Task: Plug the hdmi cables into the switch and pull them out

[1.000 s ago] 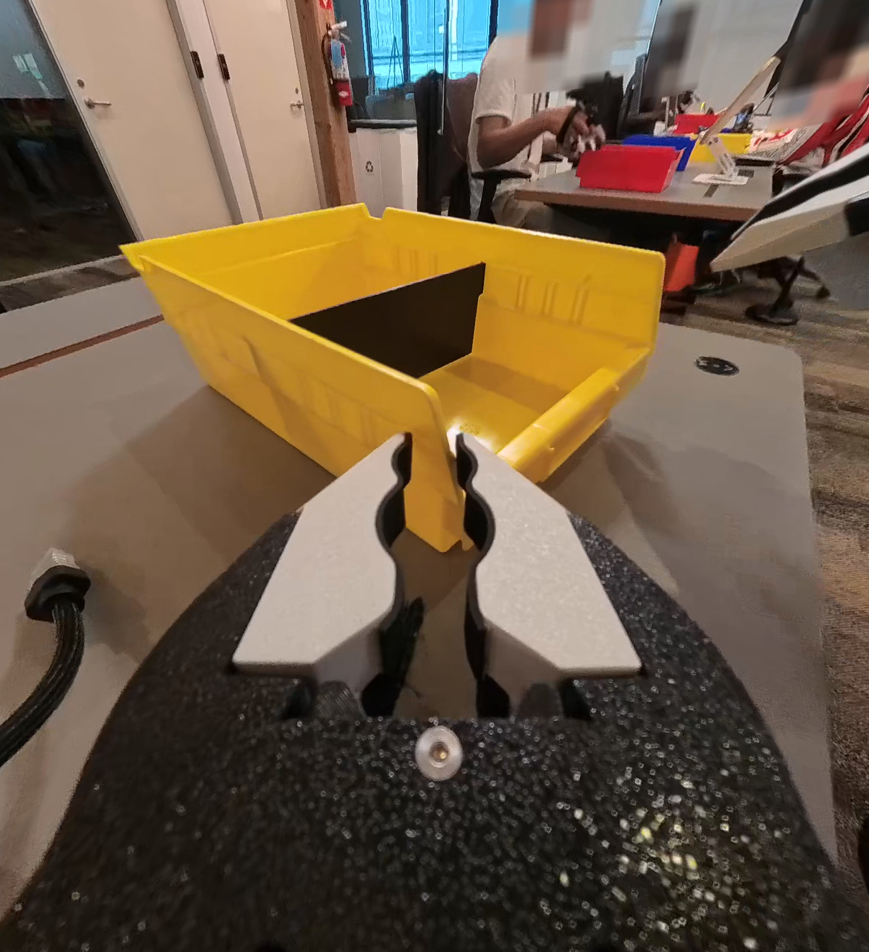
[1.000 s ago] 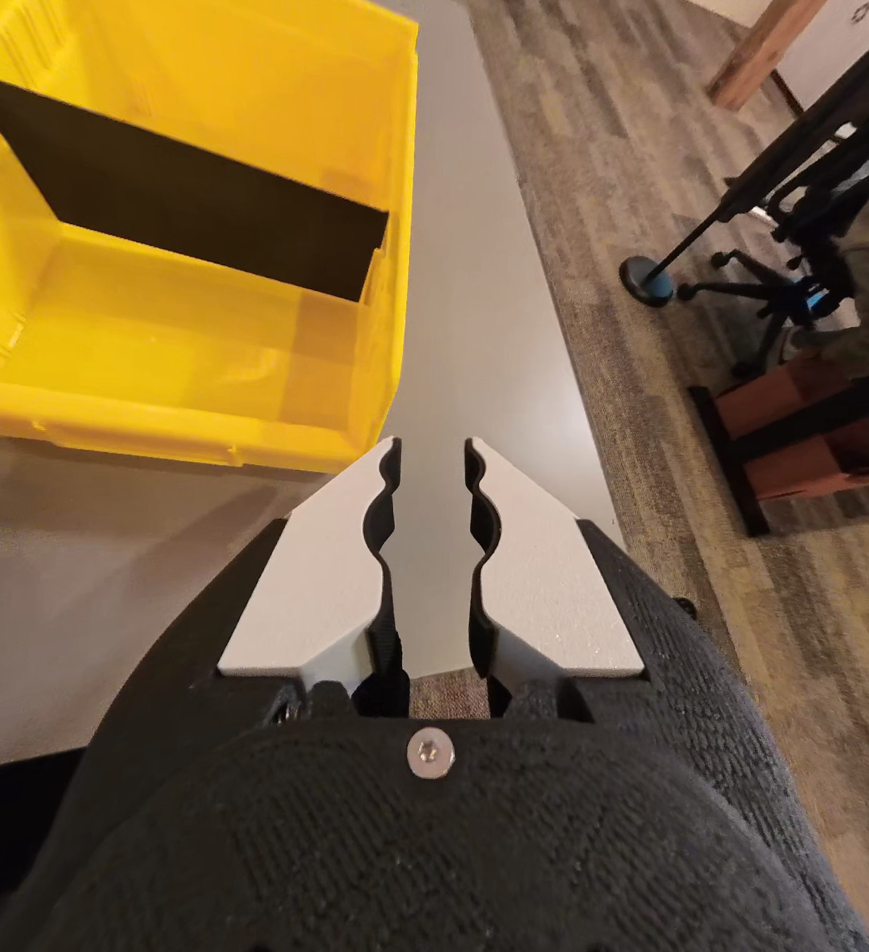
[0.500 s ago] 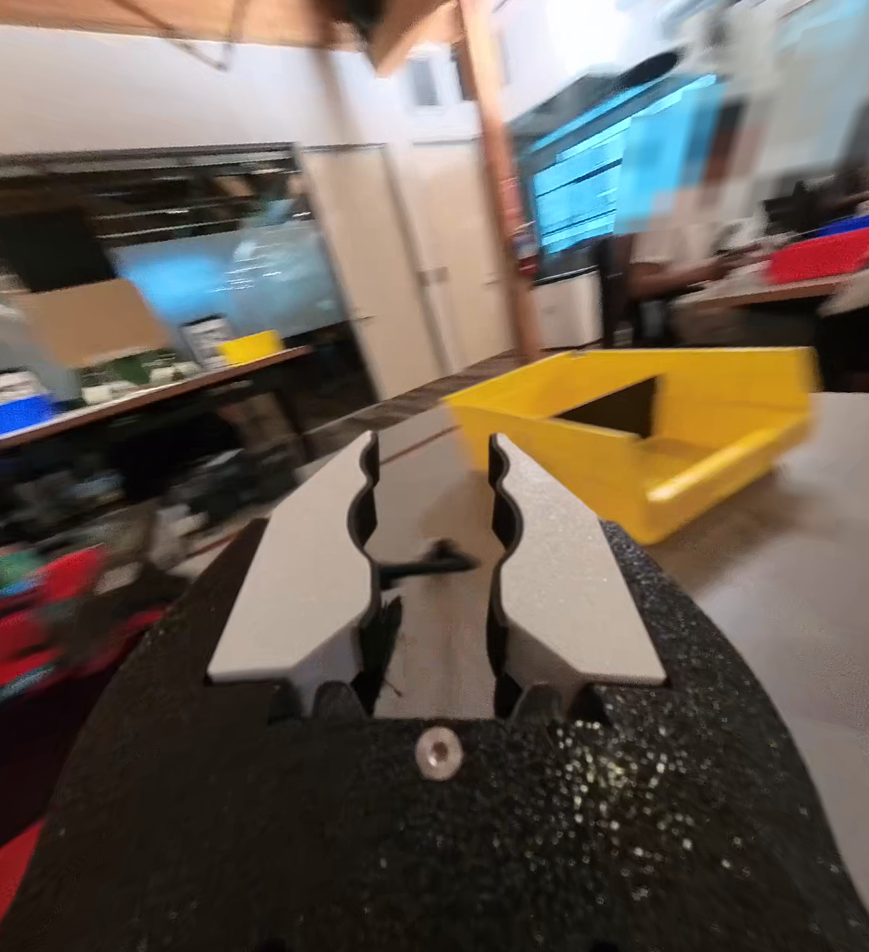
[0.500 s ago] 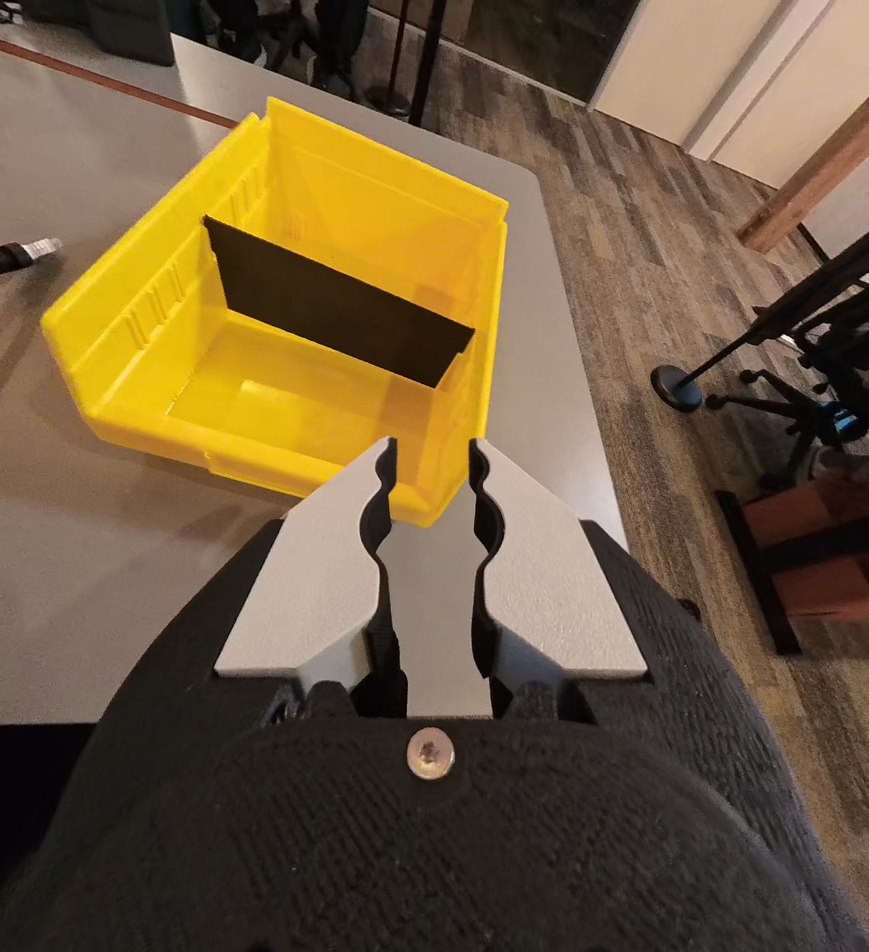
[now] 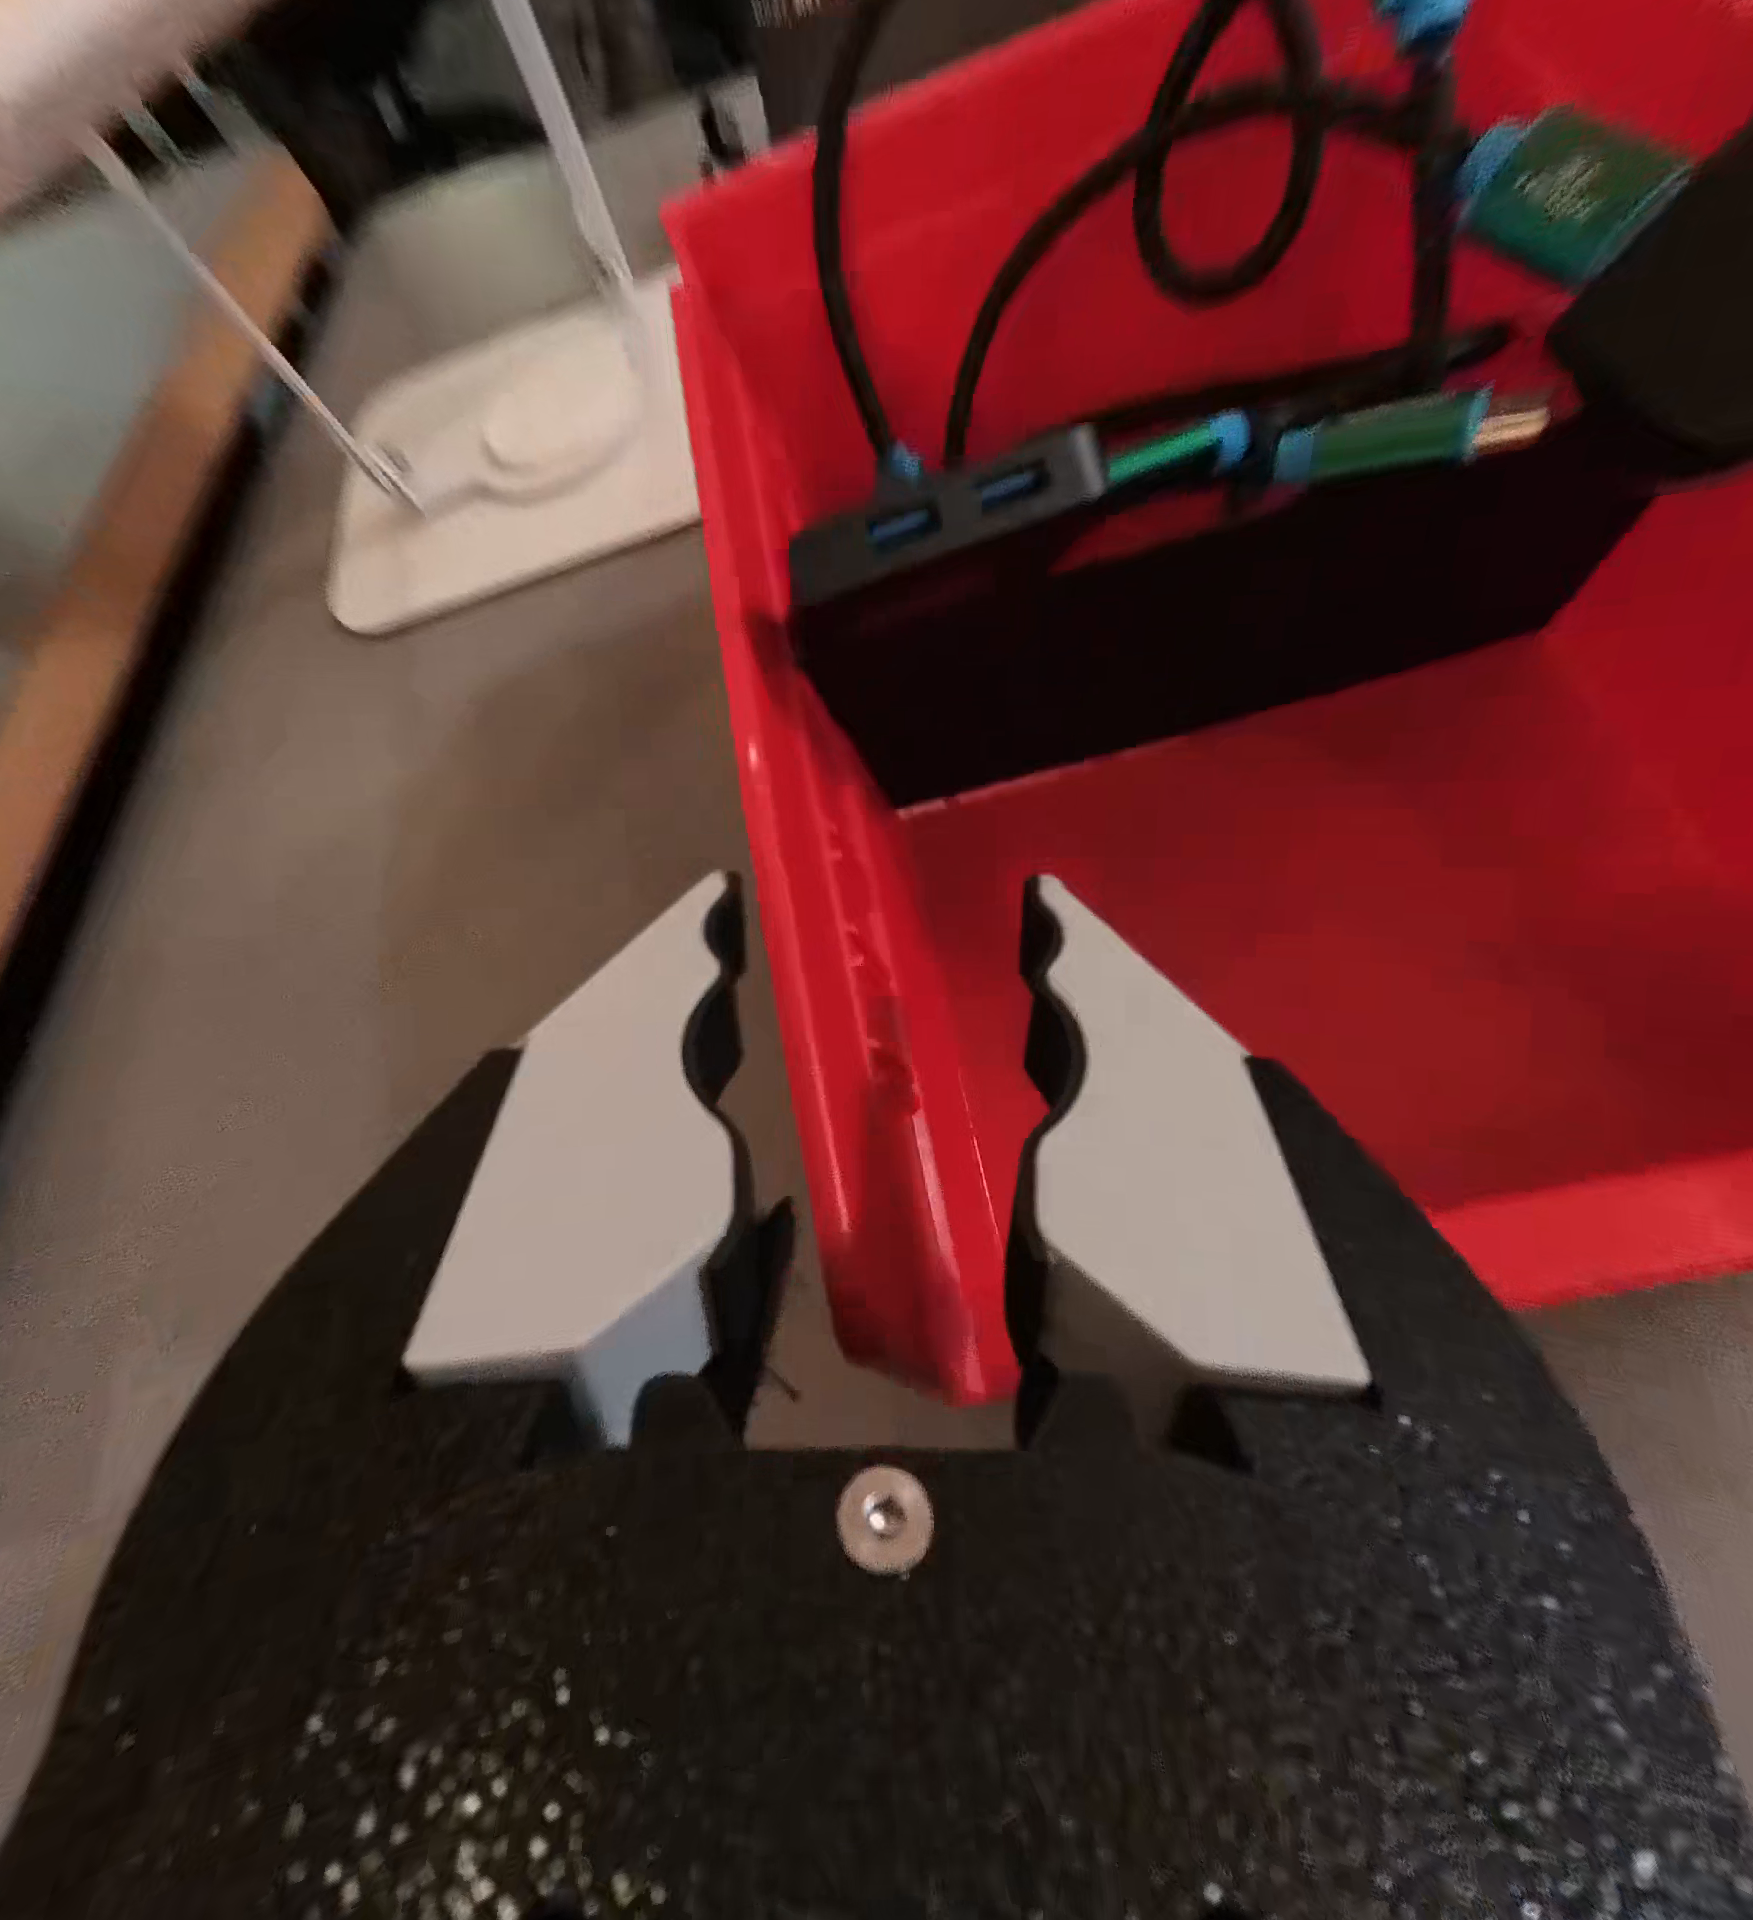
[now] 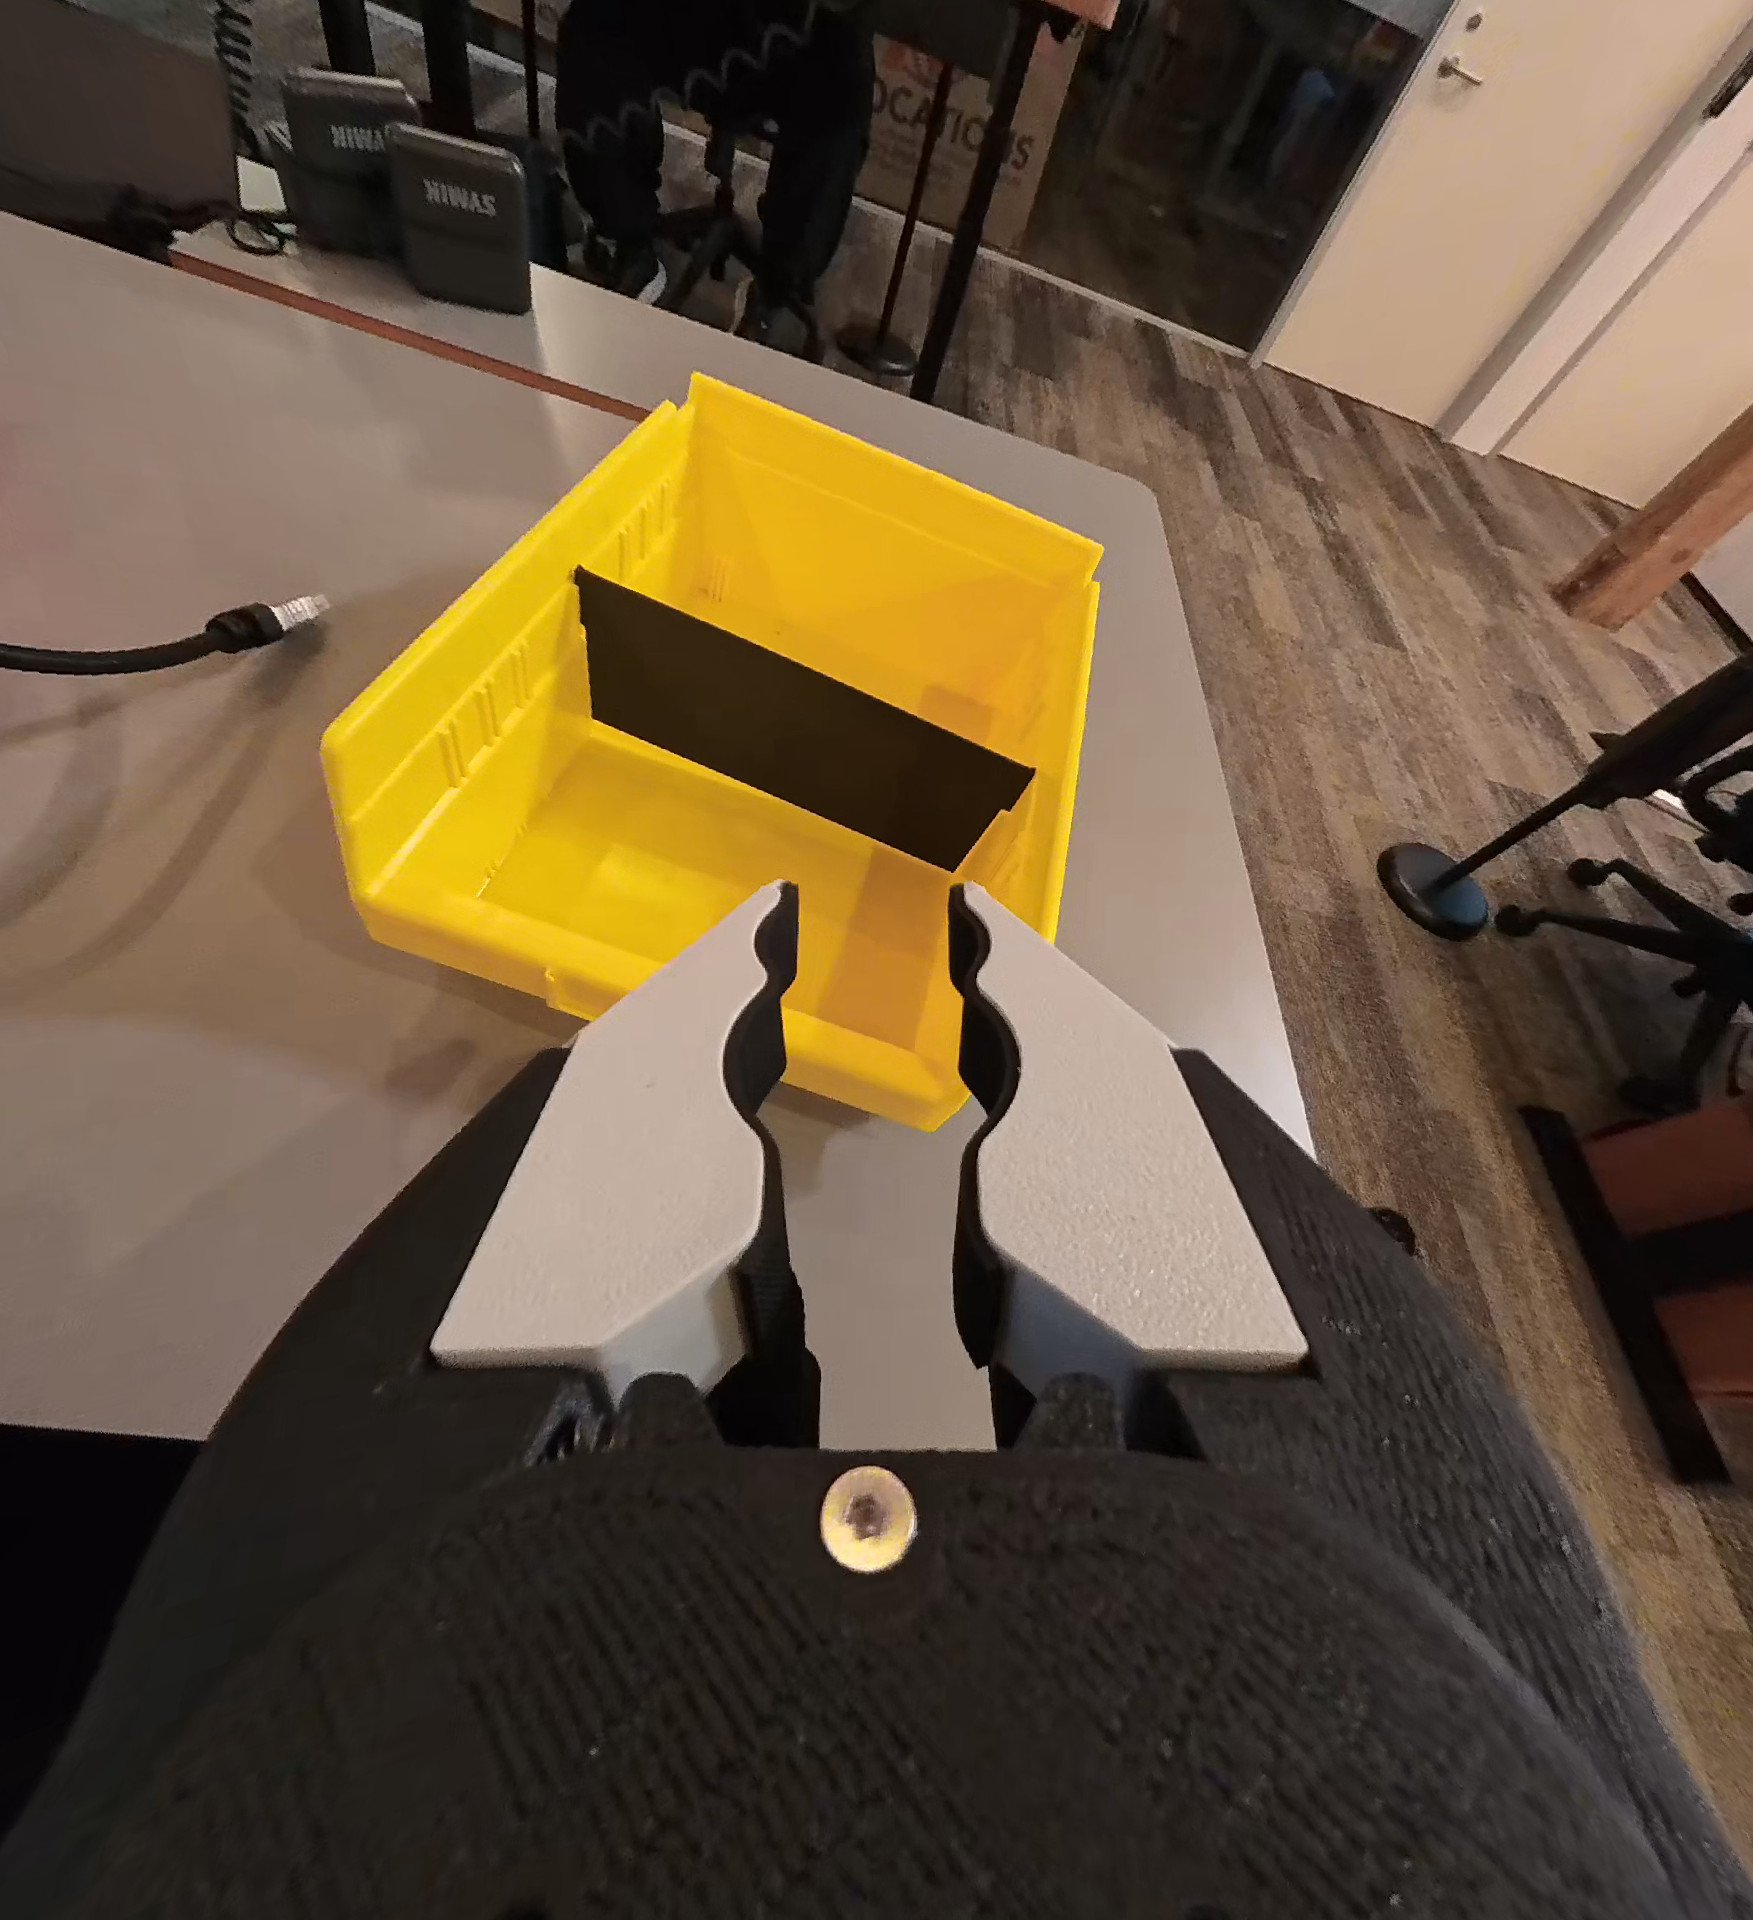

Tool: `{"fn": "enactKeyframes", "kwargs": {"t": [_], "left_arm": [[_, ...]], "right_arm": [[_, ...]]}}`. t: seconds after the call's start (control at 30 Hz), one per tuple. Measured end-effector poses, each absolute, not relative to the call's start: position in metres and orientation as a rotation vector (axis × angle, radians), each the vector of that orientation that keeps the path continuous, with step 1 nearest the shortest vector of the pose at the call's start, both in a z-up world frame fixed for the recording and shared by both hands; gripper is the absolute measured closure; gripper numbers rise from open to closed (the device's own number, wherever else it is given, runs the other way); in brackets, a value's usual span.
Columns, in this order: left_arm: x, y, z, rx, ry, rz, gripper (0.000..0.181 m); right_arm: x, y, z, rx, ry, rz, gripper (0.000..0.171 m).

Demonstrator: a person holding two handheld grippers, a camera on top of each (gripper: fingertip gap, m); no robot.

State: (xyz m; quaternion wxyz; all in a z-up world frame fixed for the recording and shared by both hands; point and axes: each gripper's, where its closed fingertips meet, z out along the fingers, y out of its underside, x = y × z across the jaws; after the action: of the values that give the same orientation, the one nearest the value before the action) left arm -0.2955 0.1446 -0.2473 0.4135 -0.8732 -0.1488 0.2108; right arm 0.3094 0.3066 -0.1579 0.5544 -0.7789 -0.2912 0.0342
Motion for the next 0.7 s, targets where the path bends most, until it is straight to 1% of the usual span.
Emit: {"fn": "enactKeyframes", "kwargs": {"t": [0.03, 0.07, 0.1, 0.13, 0.27, 0.4, 0.7], "left_arm": [[-0.3, 0.144, -0.256, -2.232, -0.397, 0.5, 0.136], [-0.303, 0.142, -0.263, -2.267, -0.408, 0.489, 0.147], [-0.304, 0.14, -0.269, -2.3, -0.394, 0.486, 0.166], [-0.304, 0.14, -0.271, -2.304, -0.383, 0.479, 0.164], [-0.306, 0.136, -0.266, -2.265, -0.391, 0.517, 0.17], [-0.308, 0.131, -0.266, -2.223, -0.427, 0.454, 0.175], [-0.339, 0.085, -0.264, -2.232, -0.429, 0.466, 0.175]], "right_arm": [[0.31, 0.306, -0.157, -1.838, -0.689, 0.085, 0.144], [0.311, 0.306, -0.157, -1.837, -0.689, 0.089, 0.144], [0.311, 0.306, -0.158, -1.837, -0.688, 0.092, 0.144], [0.312, 0.306, -0.158, -1.837, -0.687, 0.097, 0.144], [0.315, 0.309, -0.162, -1.85, -0.679, 0.115, 0.144], [0.311, 0.308, -0.164, -1.849, -0.708, 0.113, 0.144], [0.301, 0.309, -0.169, -1.857, -0.748, 0.12, 0.143]]}}
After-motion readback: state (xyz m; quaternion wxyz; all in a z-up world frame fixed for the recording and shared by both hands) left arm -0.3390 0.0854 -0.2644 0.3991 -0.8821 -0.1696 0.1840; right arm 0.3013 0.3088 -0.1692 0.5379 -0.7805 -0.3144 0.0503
